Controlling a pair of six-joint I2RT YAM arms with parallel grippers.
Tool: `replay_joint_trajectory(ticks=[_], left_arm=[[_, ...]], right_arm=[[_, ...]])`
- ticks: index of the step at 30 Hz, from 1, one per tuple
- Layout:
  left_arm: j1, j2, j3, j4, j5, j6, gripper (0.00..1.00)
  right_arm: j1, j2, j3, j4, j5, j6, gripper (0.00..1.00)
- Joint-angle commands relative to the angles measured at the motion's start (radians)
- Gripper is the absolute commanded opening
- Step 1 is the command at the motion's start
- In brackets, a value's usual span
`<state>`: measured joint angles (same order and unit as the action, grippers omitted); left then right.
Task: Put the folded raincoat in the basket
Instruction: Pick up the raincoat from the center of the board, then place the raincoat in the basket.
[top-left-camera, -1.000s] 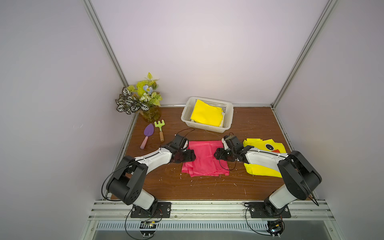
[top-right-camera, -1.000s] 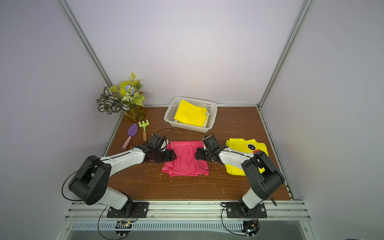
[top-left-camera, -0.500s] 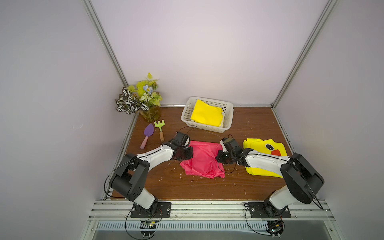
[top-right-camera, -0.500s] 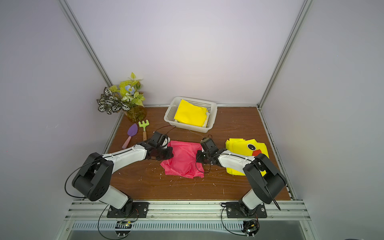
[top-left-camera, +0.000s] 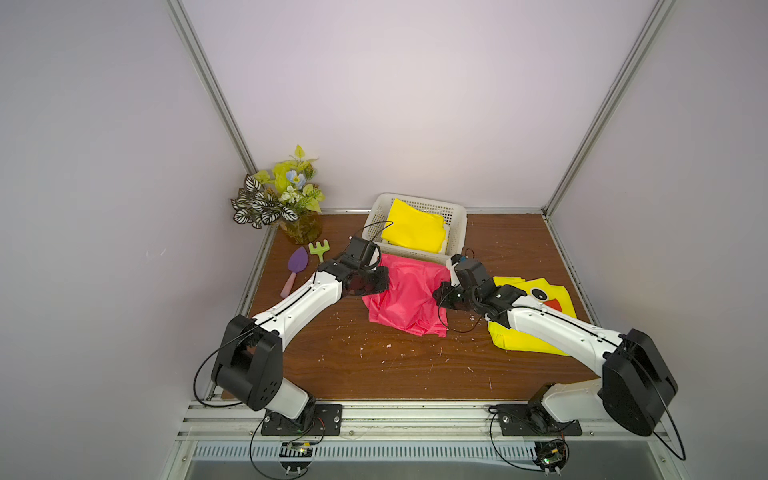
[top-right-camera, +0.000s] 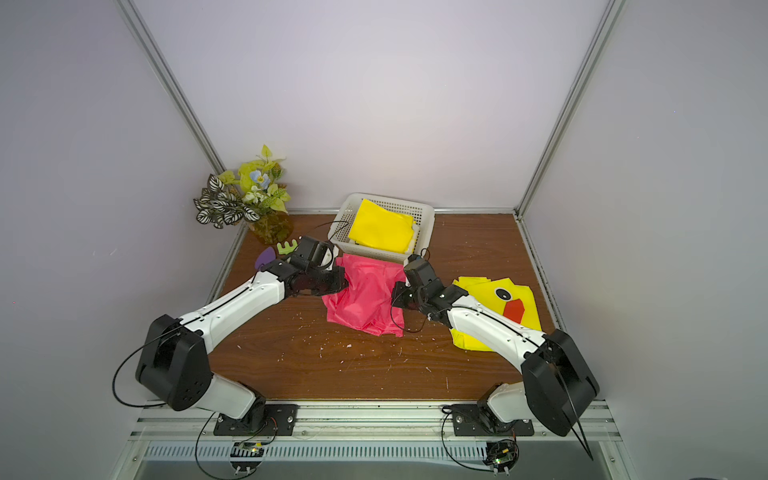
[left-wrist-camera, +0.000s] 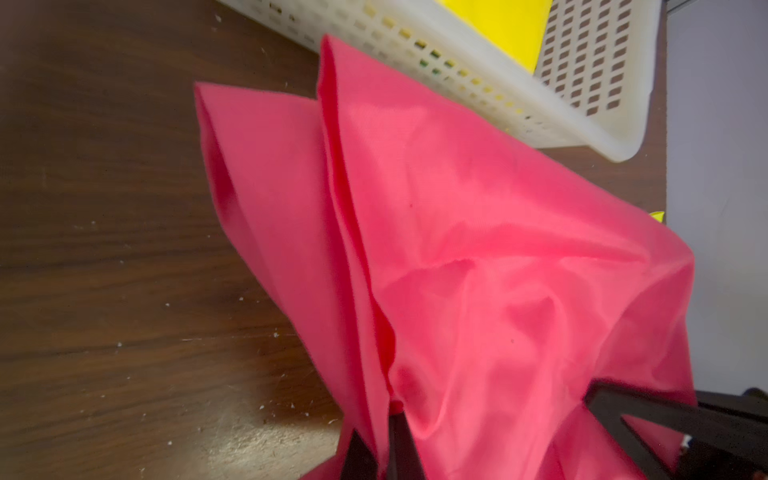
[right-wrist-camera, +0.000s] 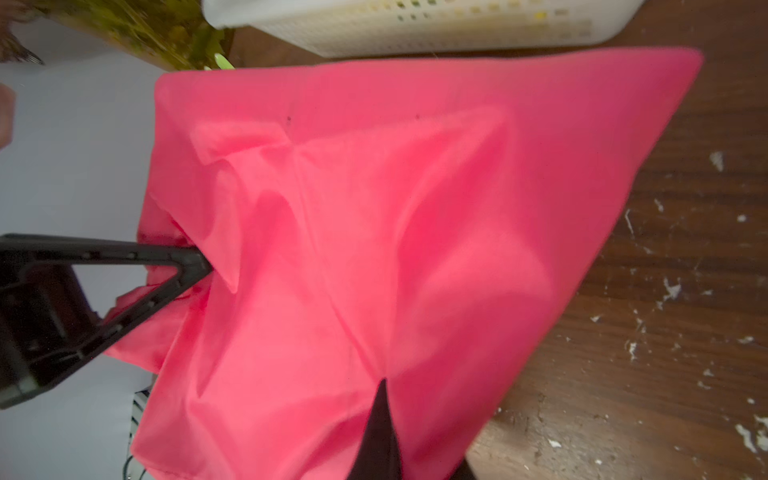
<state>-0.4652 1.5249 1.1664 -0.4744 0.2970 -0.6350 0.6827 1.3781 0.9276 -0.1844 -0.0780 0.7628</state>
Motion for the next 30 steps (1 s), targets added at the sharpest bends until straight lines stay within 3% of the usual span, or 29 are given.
replay_joint_trajectory(ticks=[1,10,14,24,30], left_arm=[[0.024,0.039,0.131,-0.056,0.03,0.024,0.0],[0.059,0.256,0.498,-0.091,0.016,0.076,0.0],[0.077,0.37,0.645,-0.097,-0.007,0.043,0.0],[0.165,0.647,1.015,-0.097,0.074,0.002,0.0],[0.175,0.83,1.249,-0.095,0.07,0.02,0.0]], right_arm=[[-0.013,-0.027,0.082,0.008,-0.017,-0.035,0.0],[-0.159,0.086,0.295,0.028,-0.102,-0.078,0.0],[-0.224,0.151,0.369,0.047,-0.101,-0.085,0.0],[-0.368,0.403,0.579,0.098,-0.373,-0.126,0.0],[-0.406,0.577,0.767,0.058,-0.44,-0.21,0.0]])
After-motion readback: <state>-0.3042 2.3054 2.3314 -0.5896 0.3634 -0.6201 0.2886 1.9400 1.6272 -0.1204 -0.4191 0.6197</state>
